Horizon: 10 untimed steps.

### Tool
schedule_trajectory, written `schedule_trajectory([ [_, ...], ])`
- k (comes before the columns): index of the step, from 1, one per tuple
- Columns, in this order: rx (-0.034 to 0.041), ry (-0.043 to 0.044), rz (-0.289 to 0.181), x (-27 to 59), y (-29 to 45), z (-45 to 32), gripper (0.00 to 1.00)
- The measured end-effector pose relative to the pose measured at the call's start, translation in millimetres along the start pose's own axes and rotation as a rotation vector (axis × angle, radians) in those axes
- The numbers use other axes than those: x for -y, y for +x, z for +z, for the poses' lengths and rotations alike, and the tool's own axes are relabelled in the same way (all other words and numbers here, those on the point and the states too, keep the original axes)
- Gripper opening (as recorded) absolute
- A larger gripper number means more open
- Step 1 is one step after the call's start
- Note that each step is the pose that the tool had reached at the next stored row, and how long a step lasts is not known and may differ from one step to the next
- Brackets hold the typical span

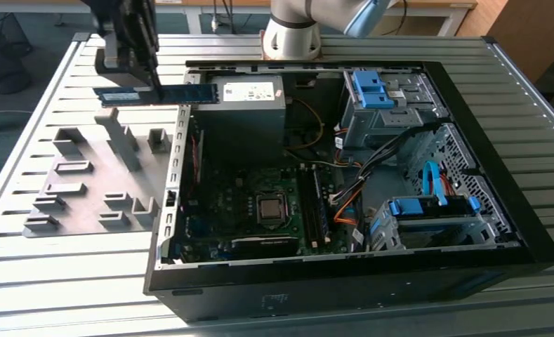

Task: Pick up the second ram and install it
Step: 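Pick up the second ram and move it above second insertion slot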

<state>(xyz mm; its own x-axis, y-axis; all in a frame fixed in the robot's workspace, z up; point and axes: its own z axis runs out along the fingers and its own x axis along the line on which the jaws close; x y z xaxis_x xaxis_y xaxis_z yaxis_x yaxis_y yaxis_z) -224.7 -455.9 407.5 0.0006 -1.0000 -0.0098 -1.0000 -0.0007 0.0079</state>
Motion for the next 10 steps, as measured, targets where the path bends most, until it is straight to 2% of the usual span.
schedule_trajectory([
  [5, 0.0000, 0.0000, 0.000, 17.7, 0.0, -0.1, 0.14],
  [6, 0.0000, 0.0000, 0.000, 24.8, 0.0, -0.2, 0.14],
  [10, 0.0000, -0.0001, 0.000, 36.1, 0.0, -0.3, 0.14],
])
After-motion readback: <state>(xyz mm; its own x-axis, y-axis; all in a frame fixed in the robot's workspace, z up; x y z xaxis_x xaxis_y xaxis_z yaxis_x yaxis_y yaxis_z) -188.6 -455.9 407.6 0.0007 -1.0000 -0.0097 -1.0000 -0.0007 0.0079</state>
